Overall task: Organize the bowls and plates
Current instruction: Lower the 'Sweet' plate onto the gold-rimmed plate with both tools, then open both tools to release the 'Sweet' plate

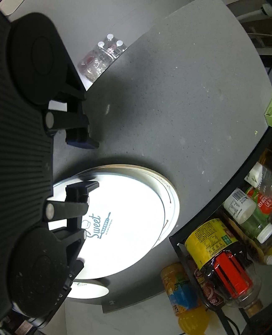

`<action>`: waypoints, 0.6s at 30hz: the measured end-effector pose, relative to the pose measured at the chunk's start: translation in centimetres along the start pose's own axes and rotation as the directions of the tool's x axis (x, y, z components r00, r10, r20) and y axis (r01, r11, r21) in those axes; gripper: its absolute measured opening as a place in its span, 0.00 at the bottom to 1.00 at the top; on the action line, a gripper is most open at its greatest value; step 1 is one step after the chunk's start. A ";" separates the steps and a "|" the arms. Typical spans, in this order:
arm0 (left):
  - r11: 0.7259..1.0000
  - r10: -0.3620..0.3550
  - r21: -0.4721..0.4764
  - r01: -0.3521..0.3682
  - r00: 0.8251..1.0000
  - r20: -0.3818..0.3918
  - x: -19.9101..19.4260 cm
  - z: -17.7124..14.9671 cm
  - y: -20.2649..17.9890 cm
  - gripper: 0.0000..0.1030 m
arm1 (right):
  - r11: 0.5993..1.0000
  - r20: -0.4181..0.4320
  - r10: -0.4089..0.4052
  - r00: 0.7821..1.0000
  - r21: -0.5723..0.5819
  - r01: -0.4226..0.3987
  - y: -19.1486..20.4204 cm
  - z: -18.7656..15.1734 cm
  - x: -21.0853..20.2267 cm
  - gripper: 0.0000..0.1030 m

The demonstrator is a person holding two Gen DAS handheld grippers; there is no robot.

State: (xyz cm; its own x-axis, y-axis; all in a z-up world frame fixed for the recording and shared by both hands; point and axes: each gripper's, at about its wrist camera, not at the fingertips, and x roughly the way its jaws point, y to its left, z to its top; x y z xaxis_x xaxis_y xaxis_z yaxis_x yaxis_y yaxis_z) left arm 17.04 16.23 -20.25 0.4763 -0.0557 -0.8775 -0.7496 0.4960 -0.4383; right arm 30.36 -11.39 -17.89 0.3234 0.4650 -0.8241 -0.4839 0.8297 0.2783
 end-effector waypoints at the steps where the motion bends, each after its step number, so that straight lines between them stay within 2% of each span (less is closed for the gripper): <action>1: 1.000 -0.006 -0.001 0.006 1.000 -0.007 0.0 0.1 0.1 0.30 | 1.000 0.000 -0.005 1.000 -0.002 0.005 0.1 0.0 0.2 0.10; 9: 0.999 -0.011 -0.043 0.012 1.000 0.016 0.3 1.0 1.0 0.39 | 0.999 -0.017 -0.036 0.999 -0.031 0.035 0.8 0.0 1.8 0.14; 14: 0.999 0.019 -0.030 -0.019 1.000 0.018 0.3 1.7 0.8 0.40 | 0.997 -0.043 -0.062 0.997 -0.049 0.060 1.6 0.0 1.9 0.23; 18: 0.999 0.028 0.016 -0.028 1.000 0.014 0.3 1.7 0.4 0.41 | 0.998 -0.045 -0.034 0.998 -0.062 0.031 2.0 0.0 1.0 0.29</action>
State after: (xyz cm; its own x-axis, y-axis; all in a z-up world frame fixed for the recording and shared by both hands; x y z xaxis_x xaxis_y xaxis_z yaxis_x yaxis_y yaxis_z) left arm 17.71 17.89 -20.37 0.4616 -0.0301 -0.8866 -0.7553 0.5109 -0.4106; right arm 29.71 -9.28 -18.15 0.3023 0.4224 -0.8545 -0.5232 0.8229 0.2216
